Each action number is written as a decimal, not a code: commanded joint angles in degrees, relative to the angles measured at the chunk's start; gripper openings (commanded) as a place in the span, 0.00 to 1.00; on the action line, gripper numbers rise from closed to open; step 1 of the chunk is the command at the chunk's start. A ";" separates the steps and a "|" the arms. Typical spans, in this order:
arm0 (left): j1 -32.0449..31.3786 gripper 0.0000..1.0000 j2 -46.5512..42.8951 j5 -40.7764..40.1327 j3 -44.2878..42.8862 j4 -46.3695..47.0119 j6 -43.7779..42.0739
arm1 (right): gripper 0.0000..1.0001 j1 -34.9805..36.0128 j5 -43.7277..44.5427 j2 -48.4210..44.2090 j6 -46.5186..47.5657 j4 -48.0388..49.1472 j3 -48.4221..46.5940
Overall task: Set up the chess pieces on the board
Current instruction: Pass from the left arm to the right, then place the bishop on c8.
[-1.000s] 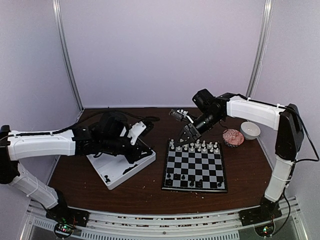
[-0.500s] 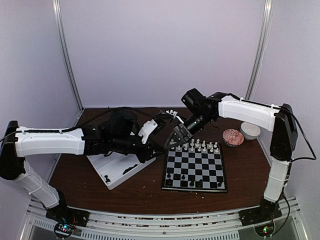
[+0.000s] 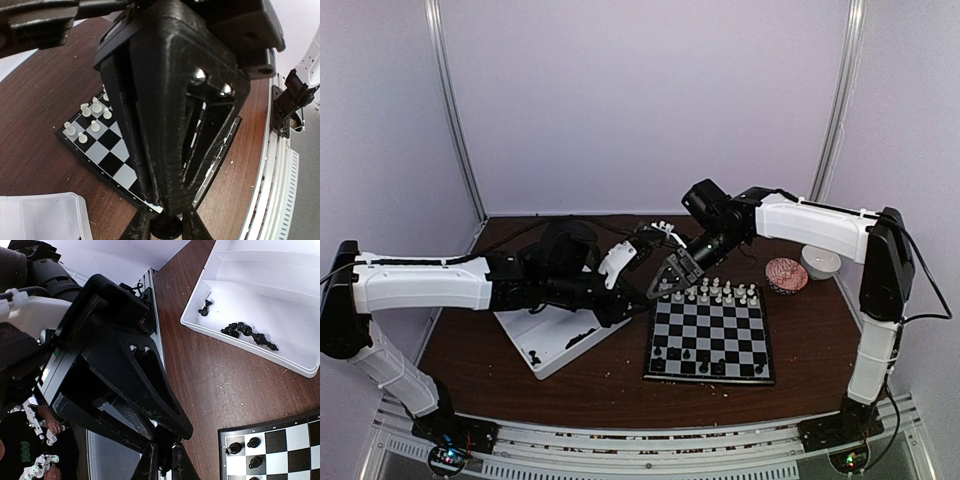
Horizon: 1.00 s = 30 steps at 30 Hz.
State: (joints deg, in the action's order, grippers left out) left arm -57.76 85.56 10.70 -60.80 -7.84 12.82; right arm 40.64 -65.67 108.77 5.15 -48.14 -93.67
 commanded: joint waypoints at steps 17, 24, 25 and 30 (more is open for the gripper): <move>2.16 0.40 -5.72 -12.87 6.00 -1.74 -2.66 | 0.03 -6.89 33.78 -25.95 25.93 -5.82 25.83; 3.16 0.40 -4.42 -14.79 5.14 -2.01 -3.18 | 0.04 -6.02 44.11 -37.66 32.13 -6.03 39.71; 3.36 0.40 -4.31 -15.06 5.08 -2.01 -3.19 | 0.04 -5.43 45.02 -38.37 32.39 -5.63 41.20; 4.52 0.40 -4.08 -15.27 5.51 -1.83 -2.56 | 0.05 -0.35 50.32 -38.93 32.02 -1.57 46.31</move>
State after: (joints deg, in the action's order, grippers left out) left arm -54.24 81.06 -3.27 -55.46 -10.83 10.59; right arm 37.10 -22.48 70.37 35.68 -53.34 -50.13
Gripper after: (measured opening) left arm 0.400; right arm 0.085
